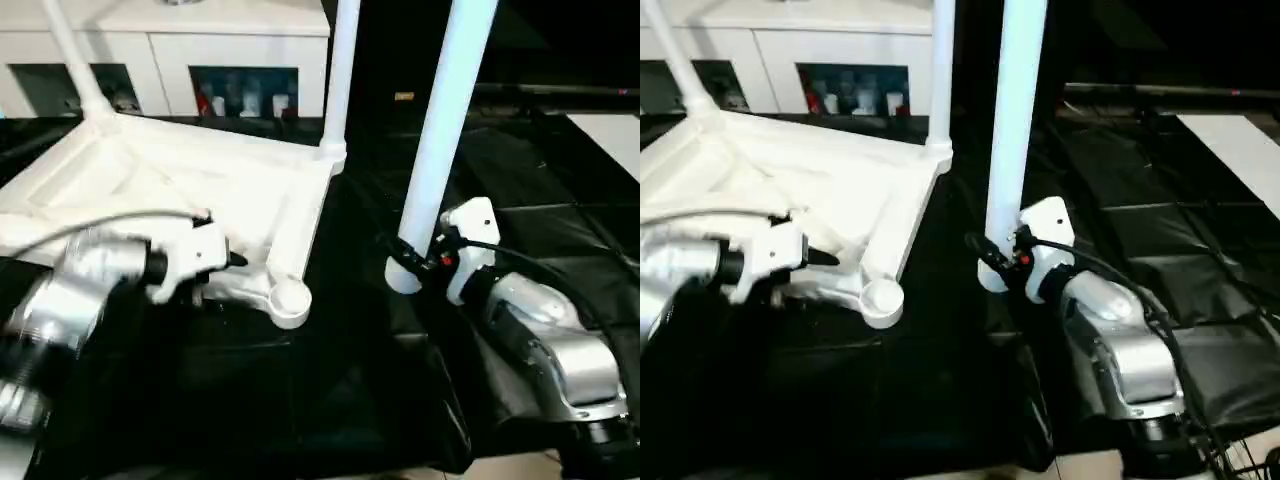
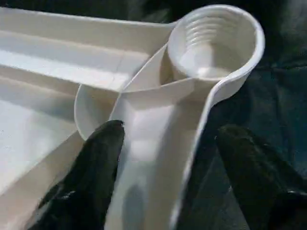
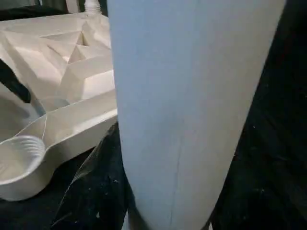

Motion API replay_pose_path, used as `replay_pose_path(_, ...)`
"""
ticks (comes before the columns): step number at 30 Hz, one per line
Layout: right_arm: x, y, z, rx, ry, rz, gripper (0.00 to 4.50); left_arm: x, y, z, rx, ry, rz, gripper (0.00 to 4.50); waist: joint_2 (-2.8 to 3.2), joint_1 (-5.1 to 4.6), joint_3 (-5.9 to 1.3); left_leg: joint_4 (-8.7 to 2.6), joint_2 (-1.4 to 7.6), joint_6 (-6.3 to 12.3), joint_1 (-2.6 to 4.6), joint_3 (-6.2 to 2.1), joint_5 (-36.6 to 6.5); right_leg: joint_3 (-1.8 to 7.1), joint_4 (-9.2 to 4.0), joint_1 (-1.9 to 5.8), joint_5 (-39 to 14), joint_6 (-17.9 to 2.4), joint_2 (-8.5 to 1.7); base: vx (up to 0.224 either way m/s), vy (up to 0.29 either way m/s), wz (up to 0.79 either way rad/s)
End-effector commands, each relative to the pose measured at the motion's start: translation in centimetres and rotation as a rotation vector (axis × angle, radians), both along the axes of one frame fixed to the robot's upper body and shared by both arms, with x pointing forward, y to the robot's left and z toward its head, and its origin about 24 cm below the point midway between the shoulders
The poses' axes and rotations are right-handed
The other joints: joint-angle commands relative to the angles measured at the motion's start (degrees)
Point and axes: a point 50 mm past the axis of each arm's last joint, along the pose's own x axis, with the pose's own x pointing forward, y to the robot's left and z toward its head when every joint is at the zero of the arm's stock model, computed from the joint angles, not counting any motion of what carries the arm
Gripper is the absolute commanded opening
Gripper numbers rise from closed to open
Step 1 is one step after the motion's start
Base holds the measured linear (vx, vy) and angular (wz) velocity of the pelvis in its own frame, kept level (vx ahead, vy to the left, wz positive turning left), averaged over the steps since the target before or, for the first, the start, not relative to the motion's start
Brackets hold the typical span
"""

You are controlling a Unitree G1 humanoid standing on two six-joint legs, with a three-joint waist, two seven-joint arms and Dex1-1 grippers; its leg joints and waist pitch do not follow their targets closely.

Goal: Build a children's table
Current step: Insert table leg to table base

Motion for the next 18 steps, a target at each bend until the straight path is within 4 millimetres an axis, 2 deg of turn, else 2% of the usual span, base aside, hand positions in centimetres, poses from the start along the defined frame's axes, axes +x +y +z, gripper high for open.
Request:
replay_pose_path(1, -0.2, -0.1, 0.3, -0.001, -0.020, 0.016, 1.86, 0.4, 0.0, 0.2, 0.032, 0.021, -0.036, 3.30, 0.76, 0.38, -4.82, -4.31, 4.66, 0.03, 2.15, -1.74, -9.17, 2.04, -3.55, 1.77, 2.77, -14.66, -5.30, 0.000, 0.000, 0.00)
replay_pose_path(2, -0.2, -0.1, 0.2, -0.002, -0.018, 0.020, 1.86, 0.6, 0.0, 0.2, 0.035, 0.033, -0.044, 3.22, 0.75, 0.48, -4.73, -4.31, 4.60, -0.22, 2.27, -1.66, -9.88, 2.08, -3.75, 1.67, 1.61, -14.87, -5.24, 0.000, 0.000, 0.00)
replay_pose_path(3, -0.3, 0.0, 0.2, -0.004, -0.017, 0.023, 1.86, 0.7, 0.0, 0.3, 0.039, 0.044, -0.050, 3.00, 1.00, 0.53, -4.79, -4.35, 4.79, -0.79, 2.28, -1.75, -10.43, 2.09, -3.57, 1.79, 1.18, -15.28, -5.43, 0.000, 0.000, 0.00)
replay_pose_path(5, -0.3, 0.0, 0.1, -0.009, -0.015, 0.031, 1.86, 0.9, 0.1, 0.3, 0.069, 0.064, -0.071, 2.89, 0.95, 0.54, -4.61, -4.46, 4.75, -1.38, 2.52, -1.64, -12.39, 2.15, -3.97, 1.54, -1.25, -15.23, -5.24, 0.000, 0.000, 0.00)
replay_pose_path(7, -0.4, 0.0, 0.0, -0.012, -0.015, 0.035, 1.86, 1.1, 0.2, 0.3, 0.091, 0.078, -0.085, 2.93, 1.01, 0.63, -4.55, -4.51, 4.90, -1.86, 2.50, -1.71, -12.94, 2.25, -3.98, 1.56, -1.85, -15.38, -5.47, 0.000, 0.000, 0.00)
replay_pose_path(8, -0.4, 0.0, 0.0, -0.014, -0.015, 0.036, 1.86, 1.3, 0.2, 0.3, 0.103, 0.084, -0.090, 2.88, 1.04, 0.63, -4.42, -4.66, 4.93, -2.61, 2.51, -1.77, -14.49, 2.31, -4.12, 1.50, -3.91, -15.15, -5.51, 0.000, 0.000, 0.00)
replay_pose_path(10, -0.4, 0.0, 0.0, -0.017, -0.015, 0.036, 1.86, 1.4, 0.3, 0.3, 0.125, 0.096, -0.101, 2.49, 1.08, 0.77, -4.47, -4.70, 5.05, -3.14, 2.66, -1.82, -15.25, 2.32, -4.11, 1.43, -4.45, -15.12, -5.59, 0.000, 0.000, 0.00)
replay_pose_path(12, -0.5, 0.0, 0.0, -0.019, -0.014, 0.036, 1.86, 1.6, 0.4, 0.1, 0.155, 0.111, -0.117, 2.48, 1.00, 1.02, -4.50, -4.67, 5.02, -3.16, 2.72, -1.74, -15.00, 2.36, -4.16, 1.37, -4.10, -15.08, -5.60, 0.000, 0.000, 0.00)
replay_pose_path(13, -0.5, 0.0, -0.1, -0.020, -0.014, 0.036, 1.86, 1.6, 0.5, 0.1, 0.164, 0.113, -0.120, 2.48, 1.46, 1.19, -4.44, -4.66, 5.06, -3.31, 2.69, -1.84, -15.03, 2.37, -4.09, 1.34, -3.88, -15.09, -5.71, 0.000, 0.000, 0.00)
replay_pose_path(14, -0.5, -0.1, -0.1, -0.020, -0.014, 0.035, 1.86, 1.7, 0.5, 0.0, 0.175, 0.114, -0.121, 2.31, 1.26, 1.22, -4.46, -4.78, 5.17, -3.49, 2.69, -1.85, -15.31, 2.33, -4.02, 1.39, -3.40, -15.17, -5.64, 0.000, 0.000, 0.00)
replay_pose_path(15, -0.6, -0.1, -0.1, -0.021, -0.013, 0.034, 1.86, 1.8, 0.6, -0.1, 0.190, 0.115, -0.122, 2.07, 1.40, 1.46, -4.53, -4.69, 5.18, -3.44, 2.81, -1.80, -15.14, 2.36, -3.96, 1.34, -2.70, -15.26, -5.69, 0.000, 0.000, 0.00)
replay_pose_path(18, -0.7, -0.1, -0.2, -0.022, -0.012, 0.032, 1.86, 1.9, 0.7, -0.2, 0.206, 0.108, -0.119, 1.84, 1.31, 1.68, -4.65, -4.64, 5.19, -3.18, 2.81, -1.76, -14.38, 2.30, -3.86, 1.44, -0.63, -15.50, -5.65, 0.000, 0.000, 0.00)
